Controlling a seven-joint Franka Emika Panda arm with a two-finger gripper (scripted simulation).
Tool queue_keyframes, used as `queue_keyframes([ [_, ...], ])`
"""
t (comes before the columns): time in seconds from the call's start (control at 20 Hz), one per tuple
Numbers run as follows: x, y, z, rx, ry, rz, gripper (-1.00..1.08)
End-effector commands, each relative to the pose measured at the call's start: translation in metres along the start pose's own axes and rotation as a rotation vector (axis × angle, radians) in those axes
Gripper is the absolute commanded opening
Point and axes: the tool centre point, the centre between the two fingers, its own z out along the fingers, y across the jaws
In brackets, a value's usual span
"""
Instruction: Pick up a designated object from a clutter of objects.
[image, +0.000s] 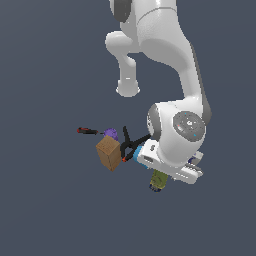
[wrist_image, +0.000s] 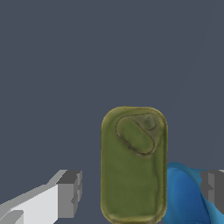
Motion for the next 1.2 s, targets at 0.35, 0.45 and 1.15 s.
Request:
queue_keyframes([
  [0.35,0.0,0.0,0.02,0.0,0.001,0.001,1.0],
  [0.45,-0.001,0.0,0.032,0.0,0.001,0.002,1.0],
  [1.15,0.001,-0.001,0.051,0.0,0.001,0.003,-1.0],
])
